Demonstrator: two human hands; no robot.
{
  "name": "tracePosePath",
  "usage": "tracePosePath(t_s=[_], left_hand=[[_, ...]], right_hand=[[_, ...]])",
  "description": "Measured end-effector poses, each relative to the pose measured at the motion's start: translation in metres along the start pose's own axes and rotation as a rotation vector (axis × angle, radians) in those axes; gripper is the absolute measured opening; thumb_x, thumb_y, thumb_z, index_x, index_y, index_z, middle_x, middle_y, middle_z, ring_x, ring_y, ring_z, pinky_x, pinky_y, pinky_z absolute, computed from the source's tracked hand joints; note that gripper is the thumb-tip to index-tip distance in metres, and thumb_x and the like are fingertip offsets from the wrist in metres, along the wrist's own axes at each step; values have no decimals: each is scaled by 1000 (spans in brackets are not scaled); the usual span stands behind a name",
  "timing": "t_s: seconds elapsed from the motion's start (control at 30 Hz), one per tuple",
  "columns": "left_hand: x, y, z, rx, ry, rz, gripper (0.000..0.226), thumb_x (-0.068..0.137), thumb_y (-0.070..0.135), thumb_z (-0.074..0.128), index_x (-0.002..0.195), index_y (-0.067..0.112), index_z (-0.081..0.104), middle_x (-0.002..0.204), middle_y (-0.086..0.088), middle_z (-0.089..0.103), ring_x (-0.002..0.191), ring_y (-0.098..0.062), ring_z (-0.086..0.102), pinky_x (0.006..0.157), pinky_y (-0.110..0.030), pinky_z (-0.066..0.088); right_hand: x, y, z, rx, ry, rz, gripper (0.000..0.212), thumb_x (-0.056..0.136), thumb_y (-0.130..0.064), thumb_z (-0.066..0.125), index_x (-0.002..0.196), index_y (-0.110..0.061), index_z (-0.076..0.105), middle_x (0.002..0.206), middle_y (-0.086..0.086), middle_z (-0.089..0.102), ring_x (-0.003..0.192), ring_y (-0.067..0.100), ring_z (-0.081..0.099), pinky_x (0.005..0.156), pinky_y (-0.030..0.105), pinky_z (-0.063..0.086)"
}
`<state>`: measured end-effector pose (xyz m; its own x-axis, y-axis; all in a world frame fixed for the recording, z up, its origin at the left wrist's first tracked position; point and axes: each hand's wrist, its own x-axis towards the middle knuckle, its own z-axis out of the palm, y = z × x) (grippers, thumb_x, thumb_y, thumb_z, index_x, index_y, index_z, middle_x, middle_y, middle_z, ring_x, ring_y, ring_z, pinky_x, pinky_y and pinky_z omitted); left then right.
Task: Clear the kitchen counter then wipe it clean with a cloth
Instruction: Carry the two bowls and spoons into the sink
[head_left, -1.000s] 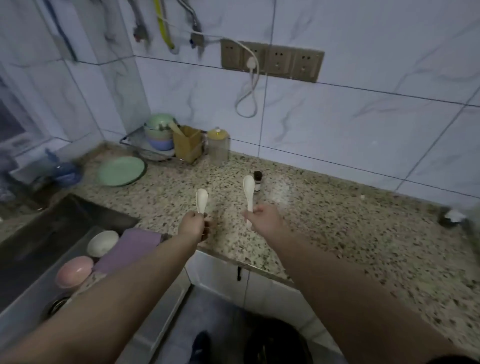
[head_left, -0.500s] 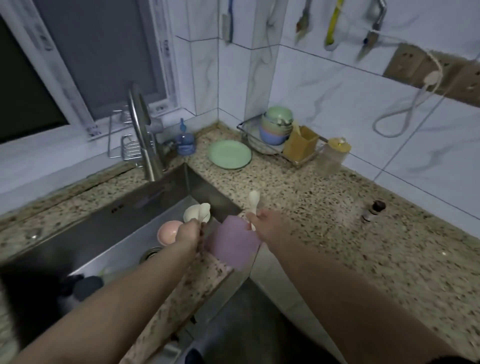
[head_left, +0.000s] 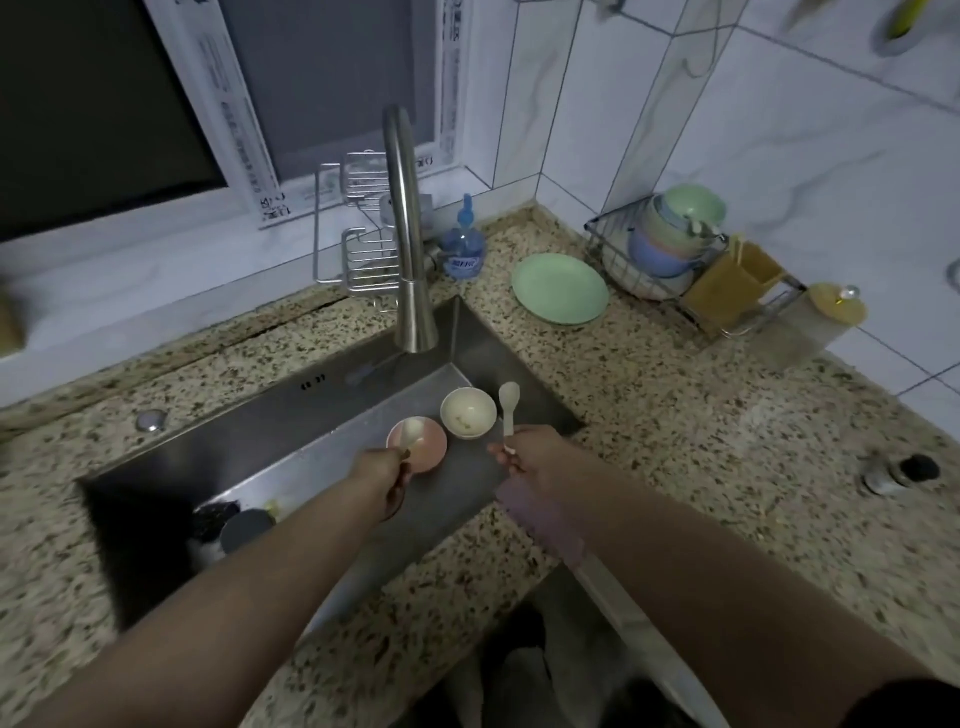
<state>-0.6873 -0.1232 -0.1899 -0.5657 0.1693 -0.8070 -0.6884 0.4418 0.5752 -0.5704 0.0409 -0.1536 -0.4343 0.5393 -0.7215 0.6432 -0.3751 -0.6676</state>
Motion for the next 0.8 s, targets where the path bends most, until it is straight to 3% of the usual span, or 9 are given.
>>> tracePosePath(t_s=[0.1,0.17,0.23,0.4,0.53,0.8], left_hand=[[13,0,-6,3,25,-51,26,97,11,47,76,4,60,59,-7,52,35,-11,43,33,-12,29],[18,1,-7,13,0,-72,30,95,6,40,71,4,59,61,-8,53,47,-14,43,37,-16,29],[22,2,-6,3,-26,-84,33,94,0,35,72,2,60,64,-10,53,54,-16,43,46,-23,29],[36,0,1,-185,-63,-116,25,96,-2,46,76,0,60,76,-15,60,67,-19,51,71,-27,41],[62,-13,15,-139,-52,-166,13,91,7,60,79,4,62,90,-18,62,61,-18,48,53,-27,29],[115,-20,49,-282,32,-263,18,98,12,51,86,8,63,94,-15,68,66,-18,54,50,-25,30]], right_hand=[[22,-5,10,7,-19,68,9,94,1,56,94,-1,64,95,16,65,60,12,53,57,22,39],[36,-7,16,29,-33,89,18,97,-2,54,113,3,62,93,12,68,63,10,57,58,20,44],[49,-11,20,73,-44,101,22,98,-3,55,118,3,59,91,13,70,65,9,61,55,17,48],[86,-13,25,160,-64,138,10,96,-5,58,103,3,58,79,12,68,70,18,68,54,18,51],[128,-9,25,94,-35,164,18,94,-11,64,80,-1,59,57,5,69,45,9,67,42,19,49],[196,0,29,31,-13,265,28,98,-9,57,70,-4,57,44,2,64,35,8,59,45,24,41]])
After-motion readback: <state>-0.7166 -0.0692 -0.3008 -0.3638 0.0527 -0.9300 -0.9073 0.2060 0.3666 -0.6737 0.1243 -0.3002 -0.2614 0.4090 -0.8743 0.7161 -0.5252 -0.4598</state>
